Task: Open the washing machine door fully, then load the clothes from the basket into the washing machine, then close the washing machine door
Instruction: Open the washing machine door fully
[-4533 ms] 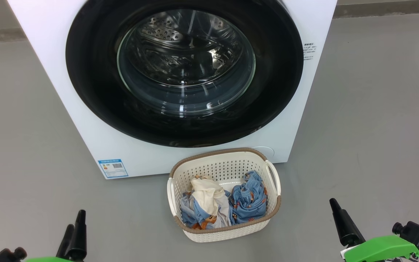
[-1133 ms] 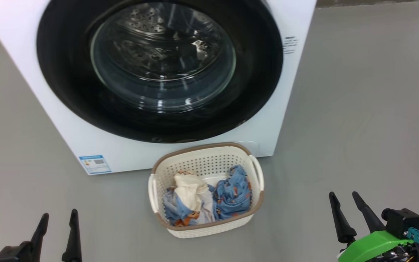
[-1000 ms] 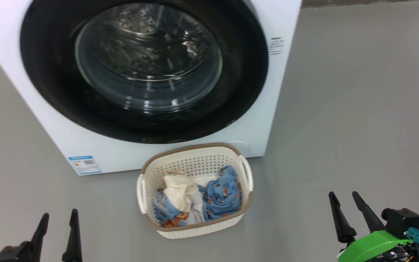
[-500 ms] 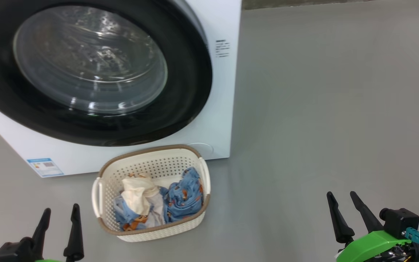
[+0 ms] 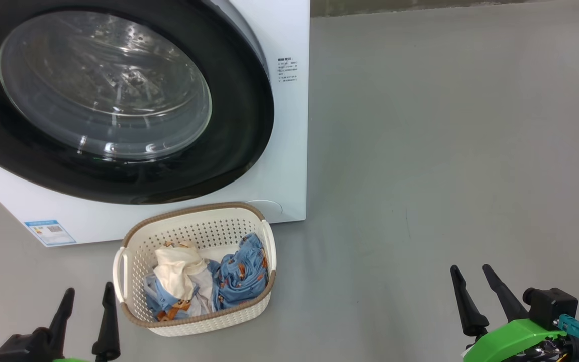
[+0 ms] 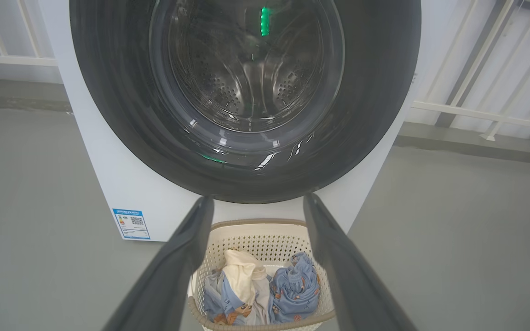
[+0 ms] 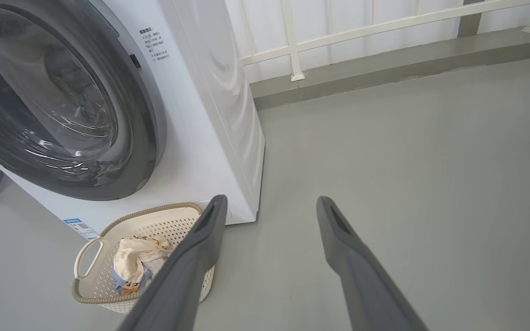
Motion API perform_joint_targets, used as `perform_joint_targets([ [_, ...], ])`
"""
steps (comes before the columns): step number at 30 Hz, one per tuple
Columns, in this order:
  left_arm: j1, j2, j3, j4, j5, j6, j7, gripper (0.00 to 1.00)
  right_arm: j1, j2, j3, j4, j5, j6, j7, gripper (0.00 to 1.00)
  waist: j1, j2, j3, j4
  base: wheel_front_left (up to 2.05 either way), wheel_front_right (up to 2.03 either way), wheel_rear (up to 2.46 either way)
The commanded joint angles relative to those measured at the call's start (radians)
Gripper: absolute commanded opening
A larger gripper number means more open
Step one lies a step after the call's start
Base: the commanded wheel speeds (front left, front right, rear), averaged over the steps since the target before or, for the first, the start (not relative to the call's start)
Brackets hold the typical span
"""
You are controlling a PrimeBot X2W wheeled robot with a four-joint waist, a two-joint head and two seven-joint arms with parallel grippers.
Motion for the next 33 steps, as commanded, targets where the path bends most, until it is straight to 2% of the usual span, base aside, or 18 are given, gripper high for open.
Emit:
perform_joint_targets([
  [1,-0.028,0.015,0.029,-0.026,-0.008,-0.002,-0.006,1.00,-0.038,-0.007,0.029,-0.024,-0.013,0.002,-0.013,1.00,0.0000,0.0000,-0.001,0.001,0.00,0.00,0.00],
  [2,-0.026,0.012,0.027,-0.027,-0.009,-0.002,-0.006,1.00,-0.039,-0.007,0.031,-0.025,-0.013,0.002,-0.013,1.00,0.0000,0.0000,-0.002,0.002,0.00,0.00,0.00],
  [3,-0.024,0.009,0.026,-0.027,-0.010,-0.002,-0.006,1.00,-0.041,-0.006,0.035,-0.024,-0.011,0.002,-0.013,0.96,0.0000,0.0000,-0.002,0.003,0.00,0.00,0.00],
  [4,-0.022,0.007,0.024,-0.028,-0.010,-0.002,-0.006,1.00,-0.043,-0.005,0.038,-0.024,-0.009,0.002,-0.013,0.54,0.0000,0.0000,-0.003,0.004,0.00,0.00,0.00],
  [5,-0.020,0.004,0.023,-0.029,-0.011,-0.002,-0.006,1.00,-0.047,-0.006,0.043,-0.025,-0.008,0.002,-0.013,0.35,0.0000,0.0000,-0.002,0.005,0.00,0.00,0.00],
  [6,-0.019,0.002,0.022,-0.030,-0.013,-0.002,-0.006,1.00,-0.052,-0.007,0.046,-0.028,-0.008,0.002,-0.013,0.11,0.0000,0.0000,-0.001,0.007,0.00,0.00,0.00],
  [7,-0.018,0.000,0.021,-0.030,-0.014,-0.002,-0.006,1.00,-0.058,-0.006,0.049,-0.033,-0.005,0.002,-0.013,0.00,0.0000,0.0000,0.000,0.008,0.00,0.00,0.00],
  [16,-0.021,-0.010,0.018,-0.038,-0.021,-0.002,-0.006,1.00,-0.172,0.012,0.072,-0.062,0.092,0.002,-0.013,0.00,0.0000,0.0000,0.022,0.015,0.00,0.00,0.00],
  [19,-0.036,-0.006,0.014,-0.041,-0.026,-0.002,-0.006,1.00,-0.262,0.020,0.065,-0.074,0.162,0.002,-0.013,0.00,0.0000,0.0000,0.040,0.021,0.00,0.00,0.00],
  [26,-0.074,-0.003,-0.004,-0.045,-0.034,-0.002,-0.006,1.00,-0.419,0.011,0.072,-0.087,0.223,0.002,-0.013,0.00,0.0000,0.0000,0.075,0.048,0.00,0.00,0.00],
  [29,-0.088,-0.003,-0.013,-0.045,-0.037,-0.002,-0.006,1.00,-0.478,0.011,0.073,-0.068,0.291,0.002,-0.013,0.00,0.0000,0.0000,0.088,0.066,0.00,0.00,0.00],
  [33,-0.105,-0.002,-0.021,-0.049,-0.042,-0.002,-0.006,1.00,-0.557,-0.003,0.106,-0.040,0.464,0.002,-0.013,0.00,0.0000,0.0000,0.108,0.091,0.00,0.00,0.00],
])
